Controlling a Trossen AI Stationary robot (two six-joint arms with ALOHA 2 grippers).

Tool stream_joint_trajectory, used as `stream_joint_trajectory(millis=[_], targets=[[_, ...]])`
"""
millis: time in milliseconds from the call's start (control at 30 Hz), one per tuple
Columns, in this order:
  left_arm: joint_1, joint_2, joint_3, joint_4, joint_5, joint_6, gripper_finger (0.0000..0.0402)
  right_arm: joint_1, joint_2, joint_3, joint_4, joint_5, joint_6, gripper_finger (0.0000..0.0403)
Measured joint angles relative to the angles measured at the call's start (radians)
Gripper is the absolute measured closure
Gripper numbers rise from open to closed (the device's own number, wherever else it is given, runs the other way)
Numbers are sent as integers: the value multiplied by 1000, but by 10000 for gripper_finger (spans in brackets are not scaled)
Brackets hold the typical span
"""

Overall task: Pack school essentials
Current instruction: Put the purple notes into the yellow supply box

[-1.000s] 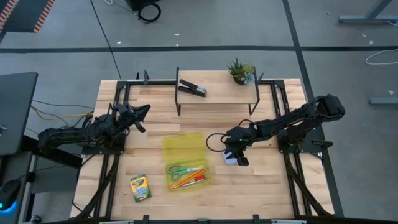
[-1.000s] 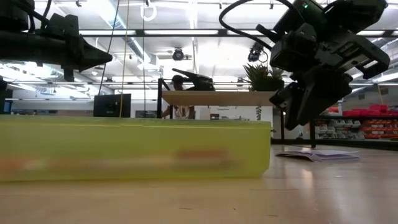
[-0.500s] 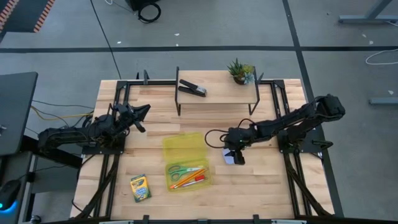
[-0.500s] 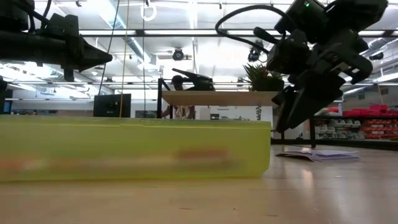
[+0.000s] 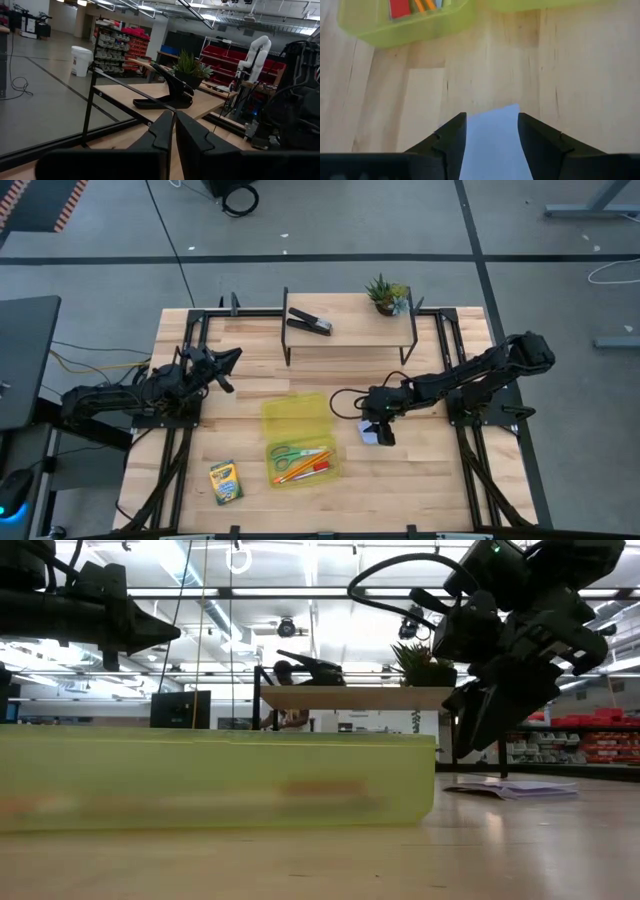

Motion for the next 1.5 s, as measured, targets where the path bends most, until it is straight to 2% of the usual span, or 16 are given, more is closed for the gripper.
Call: stream_joint_trajectory(millis=[200,300,700,833,1067,1300,1500], targets=[[0,0,0,0,0,0,364,-1,0,0,-20,-49,-85,216],[0,0,0,0,0,0,363,-1,0,0,-21,-65,-107,203],[0,0,0,0,0,0,370,-1,0,0,-43,-65,-140,88],[0,0,0,0,0,0,364,-1,1,-29,-44,-50,-174,66],[0,0,0,0,0,0,369,-1,-1,-103,21,-47,-192,61],[0,0,0,0,0,0,372,0,-2,-124,38,-22,-347,63],[0,0,0,0,0,0,363,-4,-2,-124,39,-42,-328,103]])
